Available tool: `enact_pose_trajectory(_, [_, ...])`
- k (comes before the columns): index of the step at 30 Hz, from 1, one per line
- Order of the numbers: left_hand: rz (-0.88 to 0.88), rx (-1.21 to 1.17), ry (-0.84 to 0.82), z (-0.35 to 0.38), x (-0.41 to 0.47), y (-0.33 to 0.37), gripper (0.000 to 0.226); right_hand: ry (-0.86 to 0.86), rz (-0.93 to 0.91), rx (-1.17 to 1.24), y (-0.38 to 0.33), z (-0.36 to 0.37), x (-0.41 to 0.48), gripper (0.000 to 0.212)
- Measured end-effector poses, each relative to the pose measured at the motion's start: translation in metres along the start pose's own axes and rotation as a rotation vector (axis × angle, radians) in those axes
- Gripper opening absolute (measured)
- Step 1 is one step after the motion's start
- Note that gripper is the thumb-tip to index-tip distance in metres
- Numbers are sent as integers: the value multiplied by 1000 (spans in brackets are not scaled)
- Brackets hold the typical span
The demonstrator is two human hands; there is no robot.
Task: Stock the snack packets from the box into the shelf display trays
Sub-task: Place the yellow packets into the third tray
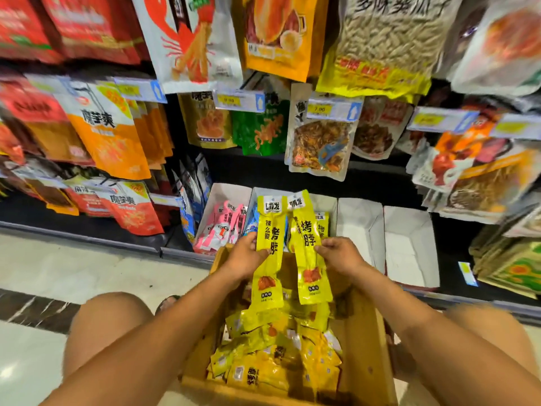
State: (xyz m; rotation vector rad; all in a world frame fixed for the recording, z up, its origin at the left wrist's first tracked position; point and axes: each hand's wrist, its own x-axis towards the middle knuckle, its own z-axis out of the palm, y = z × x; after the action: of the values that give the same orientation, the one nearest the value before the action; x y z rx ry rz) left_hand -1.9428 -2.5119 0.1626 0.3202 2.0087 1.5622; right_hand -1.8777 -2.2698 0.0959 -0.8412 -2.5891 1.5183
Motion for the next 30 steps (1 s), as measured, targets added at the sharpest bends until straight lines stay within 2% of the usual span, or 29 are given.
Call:
enact_pose_trajectory(3, [27, 6, -11, -2, 16, 17, 44, -23, 25, 113, -16, -22, 9, 37])
enact_pose_trajectory(8, [-6, -7, -29, -9, 44, 23, 37, -107, 79, 279, -30, -47, 16, 16])
enact_pose_trajectory(13, [-15, 23, -39, -13, 62, 24, 37, -99, 105, 235, -28, -54, 28, 22])
enact_pose_trajectory(21, [-20, 51, -59, -19, 94, 18, 30, -118, 268, 245, -5, -37, 66, 21])
enact_pose_trajectory(25, [-61, 19, -35, -26, 110, 7, 28, -85, 340, 236, 3, -27, 91, 8])
enact_pose_trajectory(30, [-82, 38, -40, -34, 129, -3, 26, -24, 399, 189, 15, -13, 136, 21])
